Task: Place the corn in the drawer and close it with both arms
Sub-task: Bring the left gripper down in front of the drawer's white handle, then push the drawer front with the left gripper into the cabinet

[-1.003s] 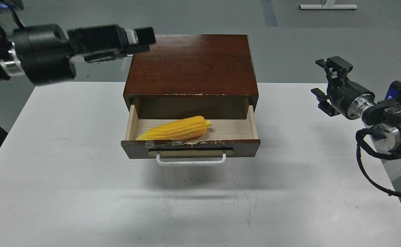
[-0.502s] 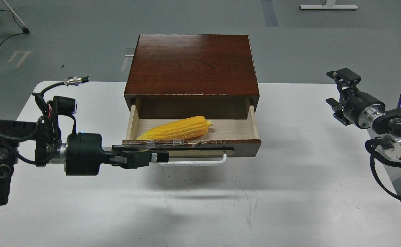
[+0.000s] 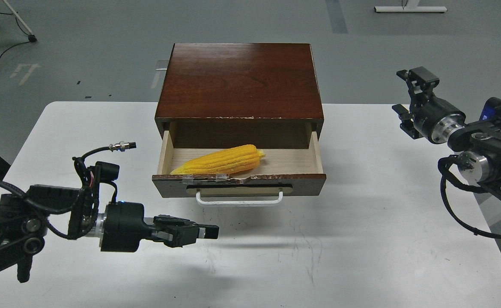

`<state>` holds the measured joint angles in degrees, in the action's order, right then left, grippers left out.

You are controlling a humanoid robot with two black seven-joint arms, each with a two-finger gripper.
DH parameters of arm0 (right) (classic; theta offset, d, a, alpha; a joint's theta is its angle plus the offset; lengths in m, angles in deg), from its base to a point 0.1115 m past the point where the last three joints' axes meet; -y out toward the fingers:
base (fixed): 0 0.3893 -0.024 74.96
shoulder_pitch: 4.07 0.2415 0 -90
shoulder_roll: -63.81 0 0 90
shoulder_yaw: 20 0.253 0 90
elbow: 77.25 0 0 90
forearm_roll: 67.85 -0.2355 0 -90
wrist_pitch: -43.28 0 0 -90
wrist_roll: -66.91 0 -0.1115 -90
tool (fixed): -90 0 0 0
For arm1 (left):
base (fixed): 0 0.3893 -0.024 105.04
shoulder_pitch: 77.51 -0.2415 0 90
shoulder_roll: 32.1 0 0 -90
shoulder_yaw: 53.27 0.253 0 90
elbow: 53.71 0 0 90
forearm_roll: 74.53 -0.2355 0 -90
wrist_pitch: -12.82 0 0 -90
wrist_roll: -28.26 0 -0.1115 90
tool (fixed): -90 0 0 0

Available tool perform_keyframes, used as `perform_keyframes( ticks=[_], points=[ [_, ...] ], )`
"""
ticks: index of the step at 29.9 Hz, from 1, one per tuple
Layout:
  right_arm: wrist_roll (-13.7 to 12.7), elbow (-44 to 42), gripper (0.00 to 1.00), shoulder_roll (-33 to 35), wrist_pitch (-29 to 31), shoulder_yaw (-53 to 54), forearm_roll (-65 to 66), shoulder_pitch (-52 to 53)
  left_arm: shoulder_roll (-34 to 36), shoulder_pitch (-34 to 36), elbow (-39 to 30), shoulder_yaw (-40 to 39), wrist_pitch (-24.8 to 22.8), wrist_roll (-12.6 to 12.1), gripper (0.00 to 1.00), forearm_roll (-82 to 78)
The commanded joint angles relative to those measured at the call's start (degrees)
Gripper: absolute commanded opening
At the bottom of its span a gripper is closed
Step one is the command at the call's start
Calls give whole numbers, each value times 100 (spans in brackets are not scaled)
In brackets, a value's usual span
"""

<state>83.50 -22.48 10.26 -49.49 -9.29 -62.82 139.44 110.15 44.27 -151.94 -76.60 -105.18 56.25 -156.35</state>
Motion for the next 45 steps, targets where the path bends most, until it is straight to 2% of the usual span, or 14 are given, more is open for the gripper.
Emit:
perform_keyframes(
  ticks=[1, 3, 8, 14, 30, 45],
  points=[
    [291, 51, 93, -16, 57, 458, -28, -199, -153, -14, 163, -5, 0, 1, 0, 25],
    [406, 69, 93, -16, 109, 520, -37, -253, -206, -5, 198, -5, 0, 1, 0, 34],
    [775, 43, 93, -33, 663, 713, -116, -560, -399, -14, 321, -83, 0, 1, 0, 43],
    [784, 43, 93, -42, 707, 854, -108, -903, -672, -5, 734, -259, 0, 1, 0, 43],
    [784, 7, 93, -33, 707, 845, -107, -912, -725, -49, 848, -163, 0, 1, 0, -1],
    [767, -1, 94, -25, 707, 801, -99, -921, -944, 101, 1455, -251, 0, 1, 0, 25]
  ],
)
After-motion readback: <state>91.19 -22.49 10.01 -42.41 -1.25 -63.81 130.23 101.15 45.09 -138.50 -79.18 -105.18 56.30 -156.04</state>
